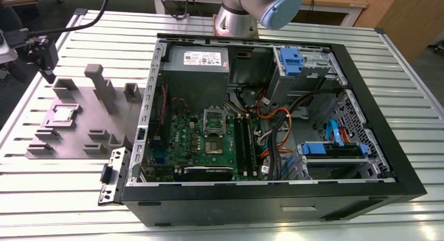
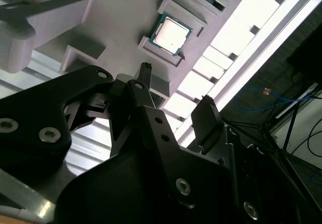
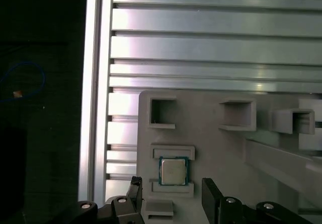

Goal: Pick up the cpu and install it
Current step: 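Pick up the cpu and move it towards the insertion slot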

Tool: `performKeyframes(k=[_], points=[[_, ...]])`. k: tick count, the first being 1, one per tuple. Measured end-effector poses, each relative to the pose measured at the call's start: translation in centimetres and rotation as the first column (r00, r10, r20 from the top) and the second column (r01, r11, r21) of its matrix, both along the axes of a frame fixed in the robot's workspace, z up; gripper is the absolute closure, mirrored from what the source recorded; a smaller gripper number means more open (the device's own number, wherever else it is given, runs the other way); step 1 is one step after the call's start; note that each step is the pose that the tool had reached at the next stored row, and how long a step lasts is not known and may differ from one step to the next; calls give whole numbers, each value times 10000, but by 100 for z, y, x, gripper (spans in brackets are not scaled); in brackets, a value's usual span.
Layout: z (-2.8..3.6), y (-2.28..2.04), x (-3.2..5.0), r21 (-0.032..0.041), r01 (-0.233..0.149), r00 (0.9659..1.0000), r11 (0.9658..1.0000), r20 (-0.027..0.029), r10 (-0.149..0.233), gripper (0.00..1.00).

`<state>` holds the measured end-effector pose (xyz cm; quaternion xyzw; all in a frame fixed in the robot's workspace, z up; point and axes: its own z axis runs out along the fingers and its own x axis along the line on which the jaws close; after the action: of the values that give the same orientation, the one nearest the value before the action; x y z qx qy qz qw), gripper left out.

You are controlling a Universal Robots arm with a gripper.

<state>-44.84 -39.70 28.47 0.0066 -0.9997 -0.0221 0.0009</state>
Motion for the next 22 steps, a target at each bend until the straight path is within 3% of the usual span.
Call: performKeyframes(k=[22], points=[[-63,0,0,3,0,10000,10000,0,0,41]])
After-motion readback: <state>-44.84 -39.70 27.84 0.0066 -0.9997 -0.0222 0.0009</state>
